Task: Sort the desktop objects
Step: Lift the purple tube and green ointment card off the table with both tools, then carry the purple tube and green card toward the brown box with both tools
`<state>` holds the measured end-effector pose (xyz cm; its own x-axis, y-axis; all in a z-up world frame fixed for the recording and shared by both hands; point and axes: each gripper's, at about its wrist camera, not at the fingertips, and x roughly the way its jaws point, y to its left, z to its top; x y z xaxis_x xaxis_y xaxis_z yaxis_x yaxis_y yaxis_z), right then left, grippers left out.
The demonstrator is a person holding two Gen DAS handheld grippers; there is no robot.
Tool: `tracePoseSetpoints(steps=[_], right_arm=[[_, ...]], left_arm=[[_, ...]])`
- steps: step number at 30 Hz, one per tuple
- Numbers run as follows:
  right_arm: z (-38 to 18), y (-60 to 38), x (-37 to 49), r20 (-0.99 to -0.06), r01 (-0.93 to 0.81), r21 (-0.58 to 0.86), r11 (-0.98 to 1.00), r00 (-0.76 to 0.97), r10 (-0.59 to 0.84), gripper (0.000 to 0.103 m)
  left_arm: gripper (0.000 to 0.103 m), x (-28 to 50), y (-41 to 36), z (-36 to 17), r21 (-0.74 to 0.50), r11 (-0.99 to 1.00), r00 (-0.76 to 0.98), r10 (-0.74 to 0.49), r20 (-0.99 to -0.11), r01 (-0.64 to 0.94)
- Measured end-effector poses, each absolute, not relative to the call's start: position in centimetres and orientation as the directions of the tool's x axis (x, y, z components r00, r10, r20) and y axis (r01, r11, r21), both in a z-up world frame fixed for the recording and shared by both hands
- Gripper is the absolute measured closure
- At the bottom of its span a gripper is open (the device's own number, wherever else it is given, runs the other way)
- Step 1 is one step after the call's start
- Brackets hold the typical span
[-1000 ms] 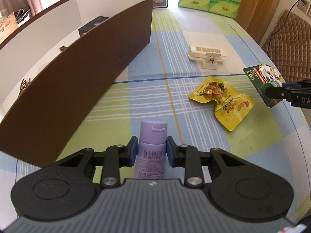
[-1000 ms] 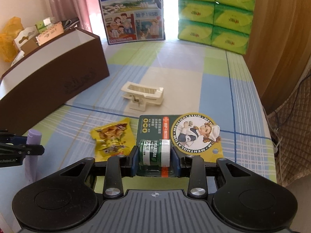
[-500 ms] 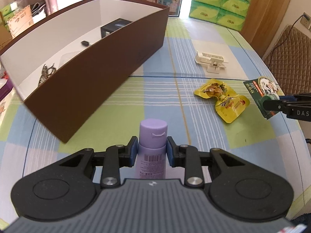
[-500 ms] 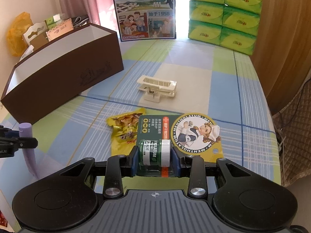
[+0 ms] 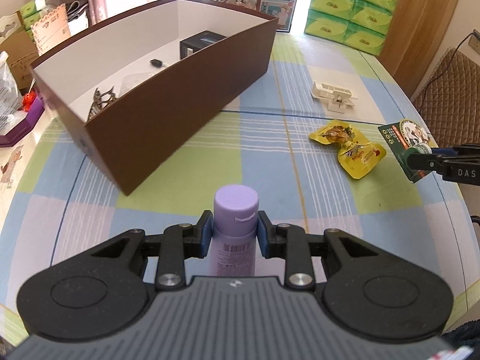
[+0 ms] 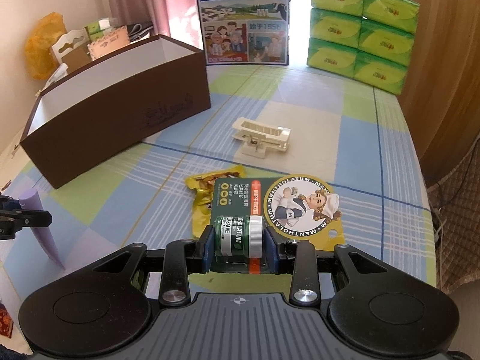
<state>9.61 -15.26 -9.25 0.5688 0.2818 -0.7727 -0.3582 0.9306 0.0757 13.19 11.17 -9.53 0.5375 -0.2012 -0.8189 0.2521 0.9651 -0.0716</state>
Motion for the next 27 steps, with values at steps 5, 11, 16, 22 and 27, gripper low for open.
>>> tracePoseSetpoints(steps=[5,11,16,22,27], right_arm=[[-9.2,-14.6,9.2,-0.773,-0.392,0.075,0.917,0.557,0.302,0.071],[-8.8,-13.5,9.0,-0.765,-0.443,0.077,0.893,0.548,0.338,0.071],[-7.7,-12.6,9.2,-0.749,-0.490,0.079,0.868,0.546,0.376,0.071],[-5.7,-11.5,10.1,-0.716,-0.540,0.086,0.837,0.551,0.428,0.071],[-3.8,-9.8,11.4,-0.684,-0.599,0.088,0.796,0.545,0.485,0.071]], left_arm=[[0.077,12.3,11.9,-9.2,-0.064,0.972,0.541,-0.181,-0.821,0.227],[0.077,11.3,12.9,-8.2,-0.070,0.977,0.558,-0.174,-0.811,0.202],[0.077,10.7,13.4,-6.0,-0.086,0.976,0.594,-0.189,-0.782,0.199],[0.077,10.8,14.1,-2.8,-0.116,0.972,0.644,-0.223,-0.732,0.205],[0.077,11.8,14.5,-0.3,-0.110,0.971,0.685,-0.230,-0.692,0.214]])
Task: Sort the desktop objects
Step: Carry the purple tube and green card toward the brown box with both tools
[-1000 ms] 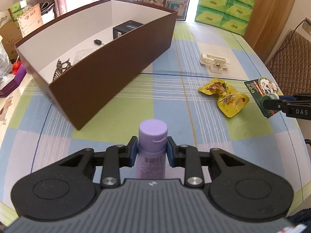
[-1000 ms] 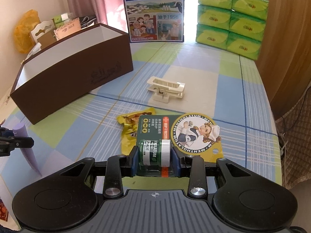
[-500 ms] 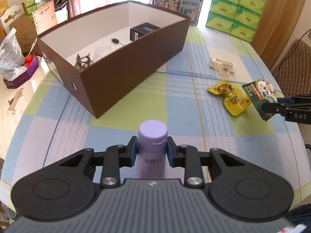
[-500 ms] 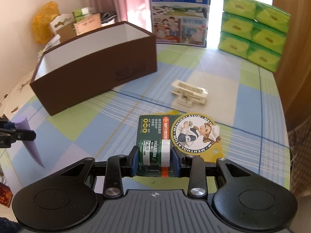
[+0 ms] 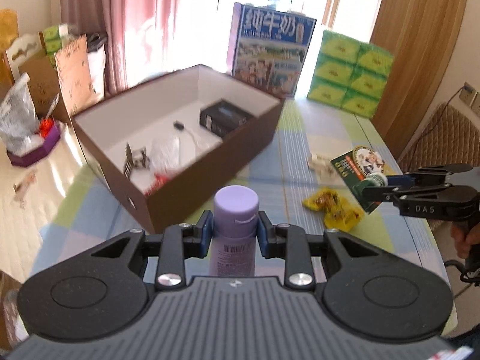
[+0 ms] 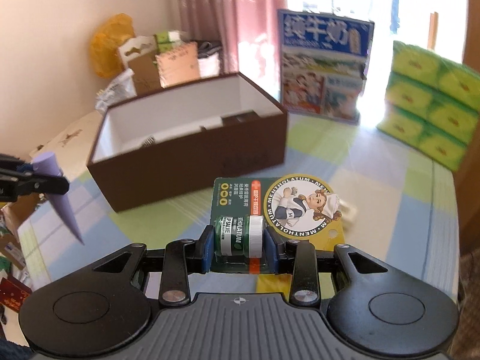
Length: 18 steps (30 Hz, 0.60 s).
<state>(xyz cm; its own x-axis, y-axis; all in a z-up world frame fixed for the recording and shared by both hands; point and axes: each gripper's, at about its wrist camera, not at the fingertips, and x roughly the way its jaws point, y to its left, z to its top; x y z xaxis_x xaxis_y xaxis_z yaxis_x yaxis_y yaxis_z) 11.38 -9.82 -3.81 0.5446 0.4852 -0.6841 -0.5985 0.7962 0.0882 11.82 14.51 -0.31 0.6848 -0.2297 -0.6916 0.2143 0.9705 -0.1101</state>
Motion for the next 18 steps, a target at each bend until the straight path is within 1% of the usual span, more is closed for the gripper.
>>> tracePoseSetpoints(steps=[6,11,18], right_arm=[[-1.5,-6.4,14.4,-0.639,-0.685,0.085,0.724,0.520,0.567,0.071],[0.2,-1.8,17.5,-0.595,-0.764,0.031,0.644,0.504,0.626,0.071],[0.1,5.1,22.7,-0.591,-0.822,-0.029,0.569,0.473,0.653,0.071]], left_arm=[[0.077,15.0,15.3,2.7,-0.082,0.970,0.735,-0.228,-0.639,0.229],[0.077,19.4,15.9,4.1,-0.021,0.978,0.779,-0.180,-0.600,0.210],[0.077,26.7,17.9,3.3,0.024,0.984,0.776,-0.124,-0.618,0.177]])
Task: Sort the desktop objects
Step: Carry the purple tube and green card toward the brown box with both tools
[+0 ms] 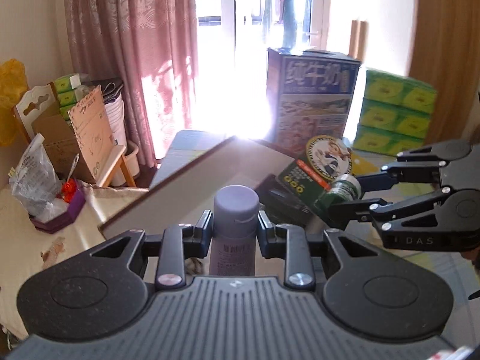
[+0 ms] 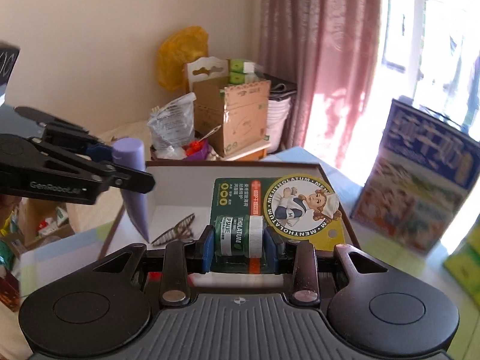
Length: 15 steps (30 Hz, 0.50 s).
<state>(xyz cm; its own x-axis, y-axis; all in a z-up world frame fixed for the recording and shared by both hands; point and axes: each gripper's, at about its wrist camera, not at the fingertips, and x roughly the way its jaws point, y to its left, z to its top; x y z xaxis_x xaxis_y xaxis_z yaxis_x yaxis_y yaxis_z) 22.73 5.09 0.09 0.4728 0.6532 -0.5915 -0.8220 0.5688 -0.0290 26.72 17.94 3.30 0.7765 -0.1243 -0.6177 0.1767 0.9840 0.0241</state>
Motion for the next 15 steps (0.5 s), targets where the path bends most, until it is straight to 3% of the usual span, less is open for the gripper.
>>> tracePoseSetpoints(steps=[15], right_arm=[[-7.7,14.6,32.2,-0.724,-0.843,-0.108,0.527,0.430,0.539,0.071]], left_arm=[[0.077,39.3,22.4,-3.7,0.004,0.994,0.673,-0.070,-0.736,0.108]])
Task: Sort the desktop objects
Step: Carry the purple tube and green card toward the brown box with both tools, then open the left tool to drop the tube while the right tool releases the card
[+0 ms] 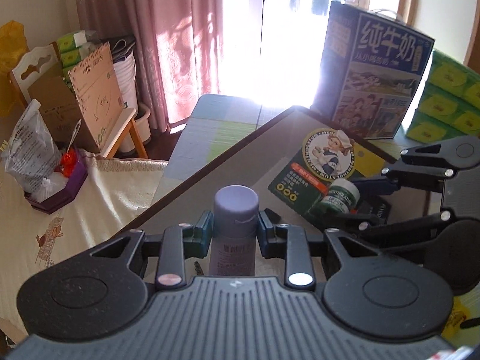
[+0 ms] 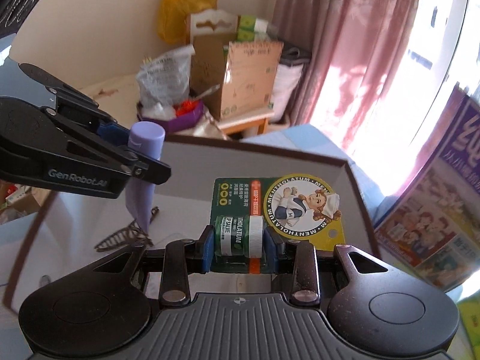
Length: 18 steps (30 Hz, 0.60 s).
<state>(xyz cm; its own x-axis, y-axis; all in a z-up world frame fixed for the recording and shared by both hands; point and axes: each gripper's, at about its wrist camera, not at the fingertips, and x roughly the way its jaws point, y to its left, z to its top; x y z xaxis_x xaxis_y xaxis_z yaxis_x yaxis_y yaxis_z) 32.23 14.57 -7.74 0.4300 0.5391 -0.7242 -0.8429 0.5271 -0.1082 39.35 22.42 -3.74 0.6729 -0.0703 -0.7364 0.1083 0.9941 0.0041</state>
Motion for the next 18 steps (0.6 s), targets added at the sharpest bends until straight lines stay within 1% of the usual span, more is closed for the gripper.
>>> tracePoseSetpoints(steps=[10,18], right_arm=[[-10.6,16.8,35.8,-0.785,-0.844,-0.095,0.528,0.389,0.482,0.071],[-11.4,16.5,36.6,-0.802,-0.845,-0.082,0.528,0.371,0.469,0.071]], left_arm=[[0.077,44.0,21.1,-7.7,0.080,0.990,0.623,-0.011,-0.782,0.118],[0.078,45.0,20.6,-8.4,0.077,0.985,0.614,-0.034,-0.788,0.154]])
